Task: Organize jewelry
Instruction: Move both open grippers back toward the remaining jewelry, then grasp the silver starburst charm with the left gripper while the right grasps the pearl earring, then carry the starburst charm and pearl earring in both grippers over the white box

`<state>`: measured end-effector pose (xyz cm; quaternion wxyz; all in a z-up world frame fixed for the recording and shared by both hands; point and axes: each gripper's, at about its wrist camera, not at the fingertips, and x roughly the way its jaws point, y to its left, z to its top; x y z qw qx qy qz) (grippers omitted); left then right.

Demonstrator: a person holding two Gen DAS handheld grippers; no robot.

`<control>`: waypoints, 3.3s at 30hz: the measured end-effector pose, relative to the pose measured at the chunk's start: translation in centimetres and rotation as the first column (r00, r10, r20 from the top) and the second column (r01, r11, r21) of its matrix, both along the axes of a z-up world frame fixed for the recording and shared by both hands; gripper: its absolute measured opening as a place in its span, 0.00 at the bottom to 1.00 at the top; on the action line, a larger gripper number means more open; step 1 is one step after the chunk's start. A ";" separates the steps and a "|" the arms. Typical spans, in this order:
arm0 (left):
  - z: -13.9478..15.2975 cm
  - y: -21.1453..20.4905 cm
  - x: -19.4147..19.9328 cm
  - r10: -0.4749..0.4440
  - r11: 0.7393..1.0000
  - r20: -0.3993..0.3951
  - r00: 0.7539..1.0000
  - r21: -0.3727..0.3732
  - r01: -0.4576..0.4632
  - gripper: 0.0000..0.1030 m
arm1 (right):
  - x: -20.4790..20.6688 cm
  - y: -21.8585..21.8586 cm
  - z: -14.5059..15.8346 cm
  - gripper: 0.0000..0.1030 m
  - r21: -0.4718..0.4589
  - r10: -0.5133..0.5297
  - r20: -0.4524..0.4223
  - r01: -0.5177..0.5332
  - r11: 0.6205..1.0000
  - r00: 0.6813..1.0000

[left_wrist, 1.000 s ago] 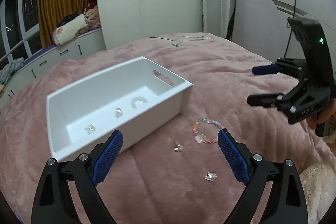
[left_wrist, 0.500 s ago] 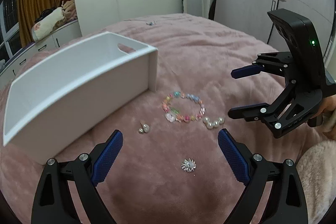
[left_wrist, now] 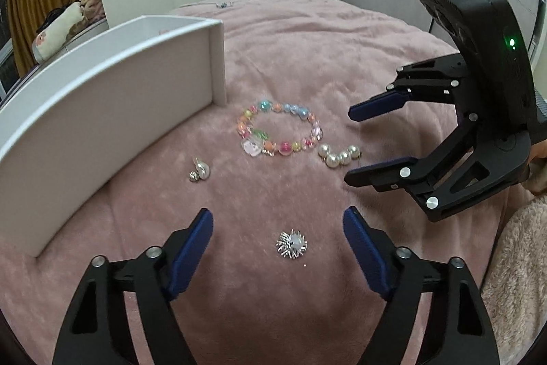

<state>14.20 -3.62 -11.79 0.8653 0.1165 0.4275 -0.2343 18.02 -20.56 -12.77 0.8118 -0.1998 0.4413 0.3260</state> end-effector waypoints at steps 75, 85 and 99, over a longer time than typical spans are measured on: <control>12.8 13.8 3.4 0.275 0.958 0.093 0.957 -0.109 -0.265 0.23 | 4.0 6.8 15.7 0.21 0.178 0.034 0.219 -0.074 0.981 0.975; 15.0 18.4 9.5 0.401 0.908 0.041 0.915 -0.149 -0.391 0.23 | 9.4 10.8 16.9 0.21 0.209 0.012 0.195 -0.054 0.976 0.981; 9.1 21.4 16.5 0.513 0.848 -0.151 0.845 -0.062 -0.526 0.23 | 15.1 15.4 12.6 0.21 0.159 -0.013 0.104 -0.004 0.987 0.995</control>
